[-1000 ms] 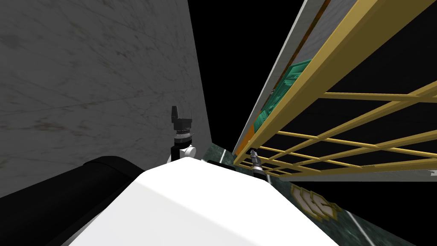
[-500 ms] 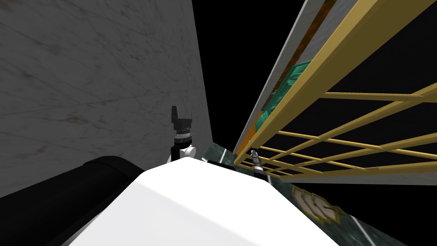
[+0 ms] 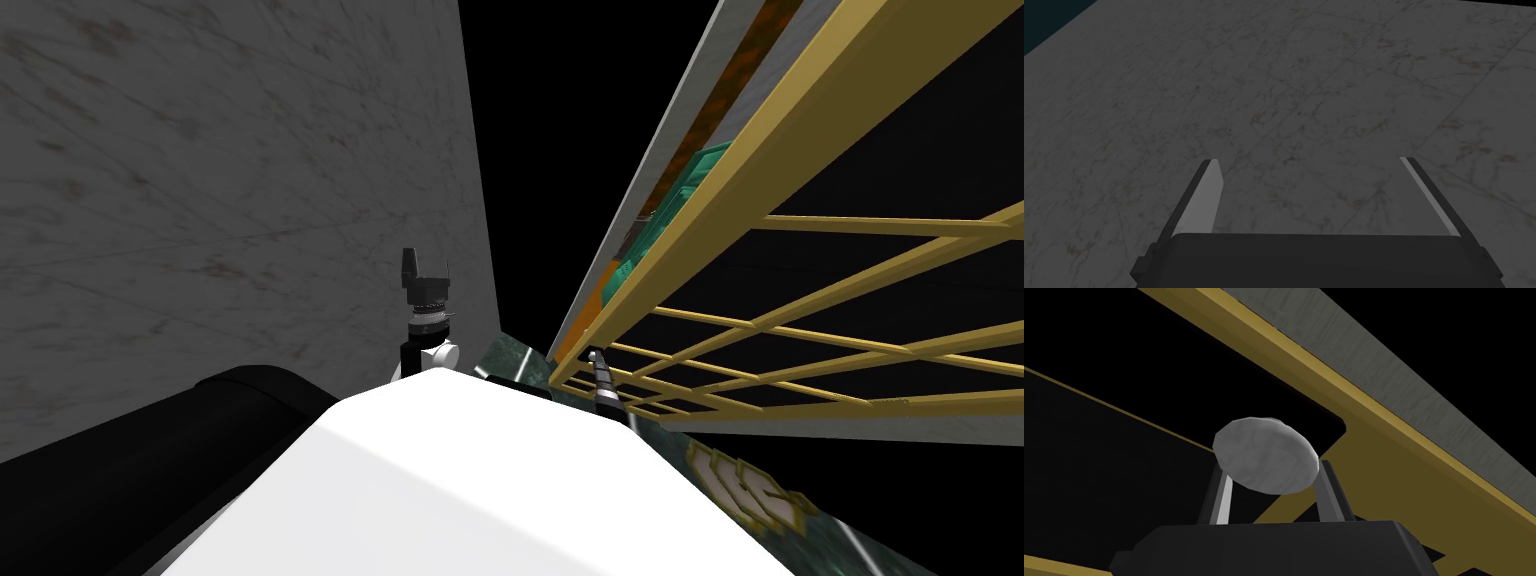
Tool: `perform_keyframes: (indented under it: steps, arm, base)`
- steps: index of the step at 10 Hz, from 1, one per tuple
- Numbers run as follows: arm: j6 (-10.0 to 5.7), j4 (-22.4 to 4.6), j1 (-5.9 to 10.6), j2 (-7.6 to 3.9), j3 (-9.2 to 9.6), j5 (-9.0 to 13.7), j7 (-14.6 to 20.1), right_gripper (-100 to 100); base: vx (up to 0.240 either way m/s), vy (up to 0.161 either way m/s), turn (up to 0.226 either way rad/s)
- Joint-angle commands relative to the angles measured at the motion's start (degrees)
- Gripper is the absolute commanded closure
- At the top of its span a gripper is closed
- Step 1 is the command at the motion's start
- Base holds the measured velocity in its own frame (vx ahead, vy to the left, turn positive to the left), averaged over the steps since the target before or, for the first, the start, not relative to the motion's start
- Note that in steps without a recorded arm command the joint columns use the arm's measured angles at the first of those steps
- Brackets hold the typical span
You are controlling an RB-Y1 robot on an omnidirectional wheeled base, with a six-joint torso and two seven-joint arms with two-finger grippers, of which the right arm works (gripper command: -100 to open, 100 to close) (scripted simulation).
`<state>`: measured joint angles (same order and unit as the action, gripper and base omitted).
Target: Pull the door open
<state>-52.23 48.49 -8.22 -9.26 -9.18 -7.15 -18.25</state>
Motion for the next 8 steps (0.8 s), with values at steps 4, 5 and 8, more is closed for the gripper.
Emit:
perform_keyframes:
  steps: [4,5,8]
  arm:
    - [-0.32,-1.11,0.68,-0.14,1.69,2.81,6.15,100]
    - [-0.31,-1.32,0.82,-0.42,2.18,4.09,8.35,100]
    - [-0.29,-1.74,1.12,-0.98,3.14,6.63,12.42,100]
  base:
    - [-0.044,-0.009,0.064]
    - [-0.036,-0.018,0.098]
    - [-0.043,-0.010,0.080]
